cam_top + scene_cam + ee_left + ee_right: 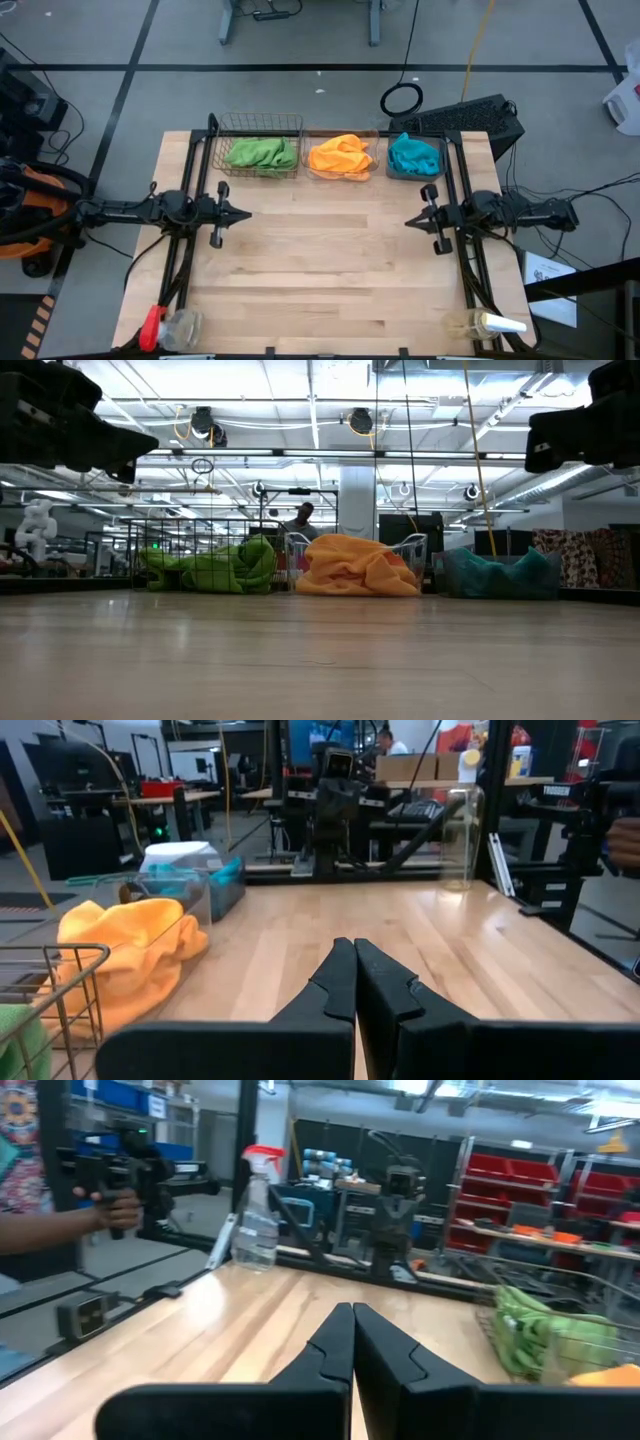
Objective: Sort microfiber towel by color & place in baskets
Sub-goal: Return to Home Position
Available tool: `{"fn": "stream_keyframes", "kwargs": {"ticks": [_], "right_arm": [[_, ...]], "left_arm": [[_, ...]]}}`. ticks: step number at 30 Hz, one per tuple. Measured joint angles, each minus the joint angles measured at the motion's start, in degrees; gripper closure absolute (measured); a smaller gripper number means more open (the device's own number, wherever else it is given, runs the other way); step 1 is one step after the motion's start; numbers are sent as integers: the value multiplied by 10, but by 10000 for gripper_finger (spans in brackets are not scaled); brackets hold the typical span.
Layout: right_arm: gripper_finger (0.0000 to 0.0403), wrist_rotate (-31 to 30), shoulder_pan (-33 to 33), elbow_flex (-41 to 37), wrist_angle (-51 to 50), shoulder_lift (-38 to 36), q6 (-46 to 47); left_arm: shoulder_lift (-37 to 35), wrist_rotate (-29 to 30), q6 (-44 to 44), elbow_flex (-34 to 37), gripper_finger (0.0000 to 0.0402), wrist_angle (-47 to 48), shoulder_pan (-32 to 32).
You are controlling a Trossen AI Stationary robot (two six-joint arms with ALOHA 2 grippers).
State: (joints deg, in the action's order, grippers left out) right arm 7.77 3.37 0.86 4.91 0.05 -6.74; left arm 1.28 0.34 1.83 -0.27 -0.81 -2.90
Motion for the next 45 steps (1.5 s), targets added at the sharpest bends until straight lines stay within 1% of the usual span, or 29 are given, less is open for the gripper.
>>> {"fn": "stream_keyframes", "kwargs": {"ticks": [3, 6, 10, 21, 27, 33, 36, 41, 43, 45], "right_arm": [[403, 4, -21, 0, 0, 0, 1], [403, 24, -37, 0, 0, 0, 11], [403, 26, -49, 0, 2, 0, 27], [403, 27, -50, 0, 8, 0, 25], [403, 27, -49, 0, -22, 0, 31], [403, 27, -49, 0, -24, 0, 44], [403, 5, -49, 0, -27, 0, 43], [403, -60, -49, 0, -38, 1, 46], [403, -75, -49, 0, -39, 1, 52], [403, -77, -49, 0, -39, 1, 55]], "left_arm": [[0, 0, 0, 0, 402, 1, 0], [0, 0, 0, 0, 402, 1, 0], [-3, 0, 0, 0, 402, 3, 0], [-12, 1, 1, 0, 402, 4, 0], [-13, 2, 2, 0, 402, 4, 0], [-12, 3, -2, 0, 402, 4, 0], [-10, 3, -15, 0, 402, 4, 0], [-9, 3, -14, 0, 402, 5, 0], [-9, 3, -14, 0, 402, 5, 0], [-9, 3, -15, 0, 401, 5, 0]]}}
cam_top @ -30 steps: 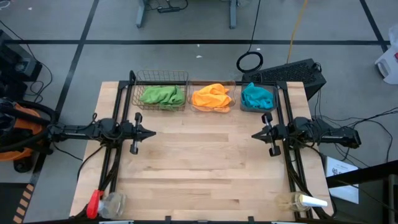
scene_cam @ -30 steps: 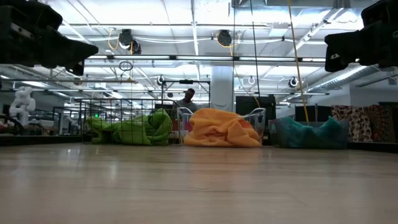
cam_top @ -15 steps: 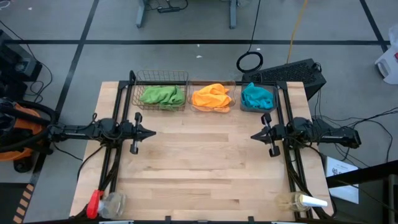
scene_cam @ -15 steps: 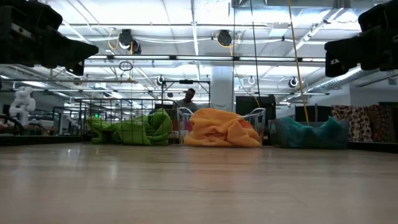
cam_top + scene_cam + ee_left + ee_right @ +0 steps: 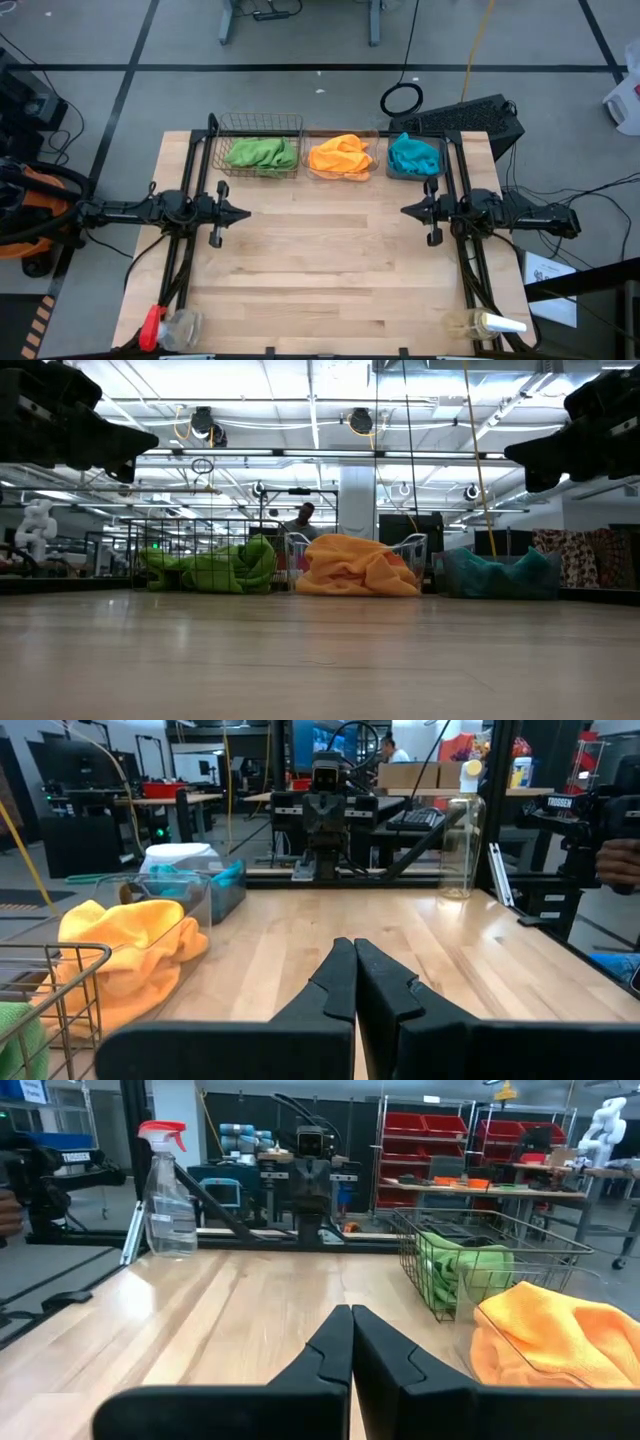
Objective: Sort microfiber towel by color & place in baskets
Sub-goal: Return to Home Position
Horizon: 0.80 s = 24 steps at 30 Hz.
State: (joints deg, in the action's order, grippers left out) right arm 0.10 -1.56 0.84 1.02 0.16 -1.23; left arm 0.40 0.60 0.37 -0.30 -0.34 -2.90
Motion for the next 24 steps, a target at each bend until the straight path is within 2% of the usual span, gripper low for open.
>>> {"fn": "stream_keyframes", "kwargs": {"ticks": [7, 12, 24], "right_arm": [[403, 0, 0, 0, 0, 0, 1], [403, 0, 0, 0, 0, 0, 1], [403, 0, 0, 0, 0, 0, 1]], "left_arm": [[0, 0, 1, 0, 385, 0, 0], [0, 0, 30, 0, 383, -1, 0], [0, 3, 31, 0, 382, -16, 0]]}}
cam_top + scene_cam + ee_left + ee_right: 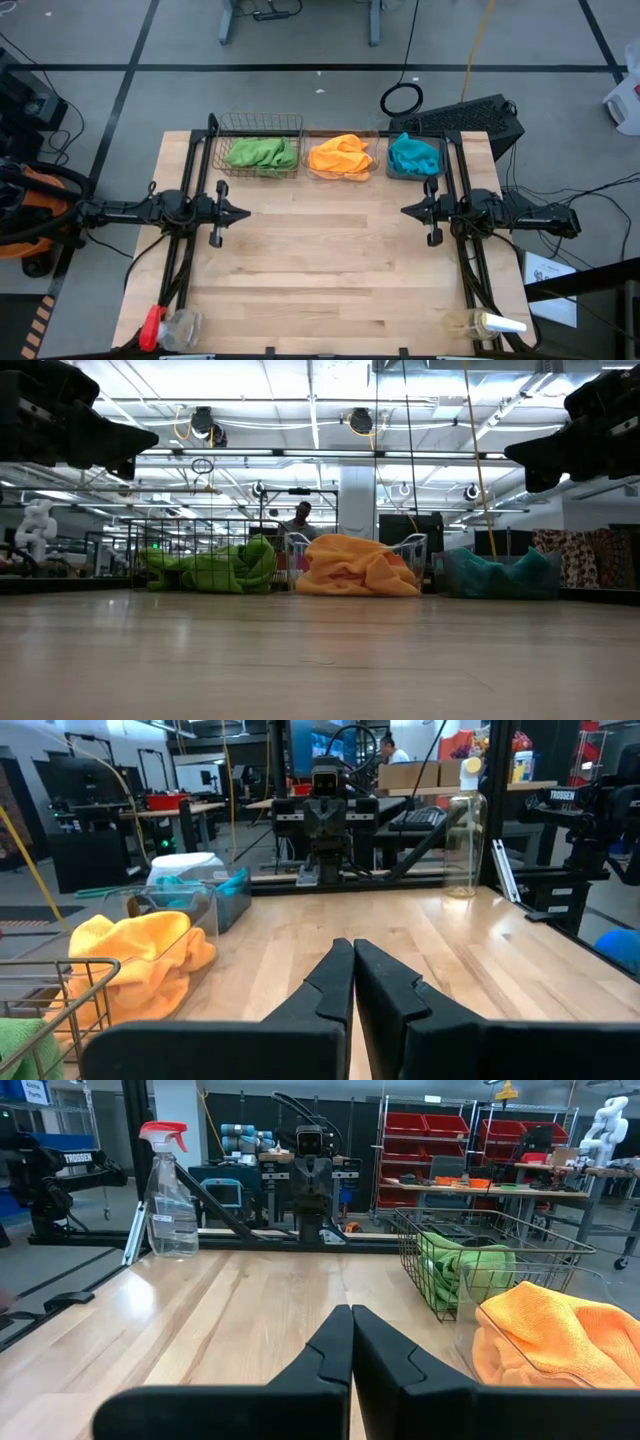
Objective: Sort microfiber towel by color & place in baskets
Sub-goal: Return to Home Position
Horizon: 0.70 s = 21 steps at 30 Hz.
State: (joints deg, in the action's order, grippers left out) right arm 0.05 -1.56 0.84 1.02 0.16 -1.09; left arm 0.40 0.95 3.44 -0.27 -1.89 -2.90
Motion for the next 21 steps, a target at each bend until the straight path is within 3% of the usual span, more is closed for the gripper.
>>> {"fn": "stream_keyframes", "kwargs": {"ticks": [21], "right_arm": [[403, 0, 0, 0, 0, 0, 0]], "left_arm": [[0, -1, 0, 0, 382, -6, 0]]}}
